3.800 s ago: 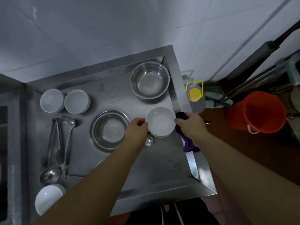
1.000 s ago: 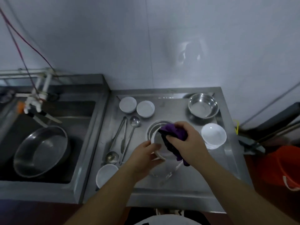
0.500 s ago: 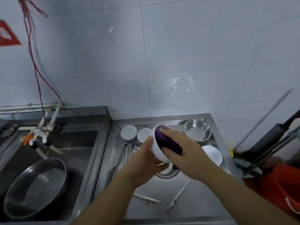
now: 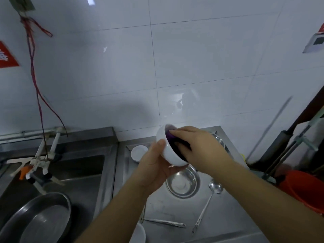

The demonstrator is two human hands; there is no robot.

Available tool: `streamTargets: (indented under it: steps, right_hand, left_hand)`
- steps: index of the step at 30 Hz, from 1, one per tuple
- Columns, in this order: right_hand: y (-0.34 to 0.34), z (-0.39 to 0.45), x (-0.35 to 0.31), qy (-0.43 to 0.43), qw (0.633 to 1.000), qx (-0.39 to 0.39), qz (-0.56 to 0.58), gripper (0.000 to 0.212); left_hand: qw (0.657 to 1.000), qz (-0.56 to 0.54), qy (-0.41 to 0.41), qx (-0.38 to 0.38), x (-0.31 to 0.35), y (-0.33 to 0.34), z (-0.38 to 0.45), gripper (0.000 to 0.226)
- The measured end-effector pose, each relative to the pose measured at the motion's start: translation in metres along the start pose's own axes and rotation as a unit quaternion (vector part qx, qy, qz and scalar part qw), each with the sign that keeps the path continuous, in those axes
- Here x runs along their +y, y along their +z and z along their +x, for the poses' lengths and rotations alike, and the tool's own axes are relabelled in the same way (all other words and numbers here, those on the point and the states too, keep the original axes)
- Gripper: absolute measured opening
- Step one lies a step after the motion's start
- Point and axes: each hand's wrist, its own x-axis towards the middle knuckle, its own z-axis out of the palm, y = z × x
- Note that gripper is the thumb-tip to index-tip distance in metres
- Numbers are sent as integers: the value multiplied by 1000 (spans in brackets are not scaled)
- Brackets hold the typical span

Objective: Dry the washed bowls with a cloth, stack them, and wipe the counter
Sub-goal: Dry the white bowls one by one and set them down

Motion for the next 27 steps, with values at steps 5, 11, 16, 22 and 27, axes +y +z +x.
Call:
streamTargets:
  steps: [5,11,16,22,27]
  right_hand:
    - [-16,17,-24,135,986,-81,57,18]
    - [-35,10,-30,170,932,-178,266,18]
    - [-27,-2,-37,135,893,-93,418,17]
    - [-24,0,-30,-82,974,91,192,31]
    - [-36,8,-20,-224,961,43,-155,23]
  left_hand:
    - [996,63,50,28,16,-7,-9,103]
    - [993,87,59,-60,20,-11,-25,104]
    - [990,36,53,-124,3,-7,-28,92]
    - [988,-19,56,-144,-9,13,-21,75]
    - [994,1,68,-87,-6,17,-18,79]
